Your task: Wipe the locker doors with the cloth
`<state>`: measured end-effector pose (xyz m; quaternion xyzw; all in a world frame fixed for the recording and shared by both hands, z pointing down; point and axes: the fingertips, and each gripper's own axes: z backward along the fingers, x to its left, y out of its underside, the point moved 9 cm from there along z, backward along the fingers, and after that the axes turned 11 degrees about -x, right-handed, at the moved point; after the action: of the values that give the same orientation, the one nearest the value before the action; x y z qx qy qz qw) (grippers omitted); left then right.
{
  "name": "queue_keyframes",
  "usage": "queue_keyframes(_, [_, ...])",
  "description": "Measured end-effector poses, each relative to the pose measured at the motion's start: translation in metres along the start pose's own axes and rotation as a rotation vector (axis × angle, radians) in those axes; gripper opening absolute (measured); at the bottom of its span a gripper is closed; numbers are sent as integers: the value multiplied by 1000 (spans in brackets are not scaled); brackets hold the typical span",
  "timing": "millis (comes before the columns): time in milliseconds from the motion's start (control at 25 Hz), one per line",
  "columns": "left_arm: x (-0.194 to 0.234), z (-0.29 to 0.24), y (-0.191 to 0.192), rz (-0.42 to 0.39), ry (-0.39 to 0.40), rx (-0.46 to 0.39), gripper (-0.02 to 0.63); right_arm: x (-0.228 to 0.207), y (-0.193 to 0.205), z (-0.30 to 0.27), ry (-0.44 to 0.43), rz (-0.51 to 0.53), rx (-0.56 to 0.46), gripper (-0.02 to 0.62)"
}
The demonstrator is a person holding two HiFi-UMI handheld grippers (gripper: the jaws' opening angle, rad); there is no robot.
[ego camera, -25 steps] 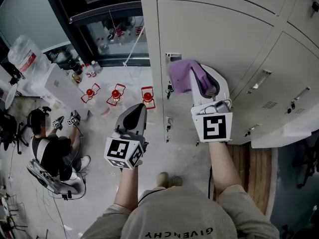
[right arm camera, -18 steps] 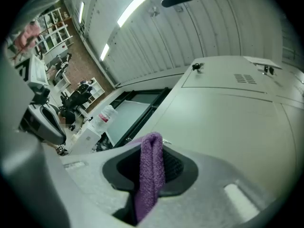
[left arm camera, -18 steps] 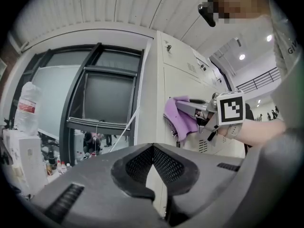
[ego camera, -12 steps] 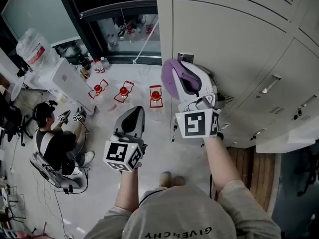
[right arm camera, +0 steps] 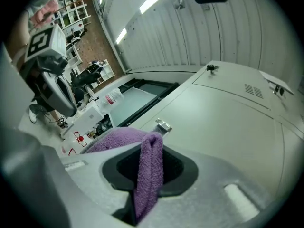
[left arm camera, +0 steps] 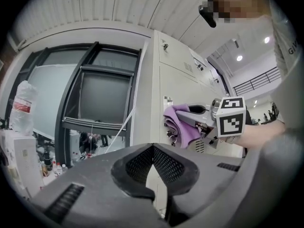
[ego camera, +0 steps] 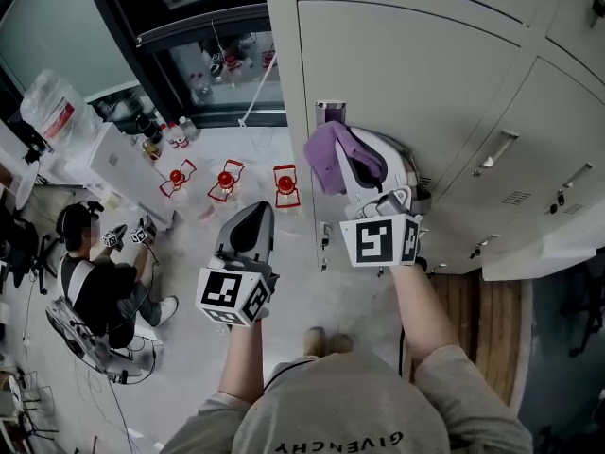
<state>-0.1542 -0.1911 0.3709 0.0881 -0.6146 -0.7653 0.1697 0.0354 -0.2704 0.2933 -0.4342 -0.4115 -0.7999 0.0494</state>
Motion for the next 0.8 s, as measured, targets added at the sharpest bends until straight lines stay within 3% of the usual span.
queue_keyframes(800, [-37, -38, 20, 43, 145, 31, -2, -58, 58, 87, 187, -29, 214, 64])
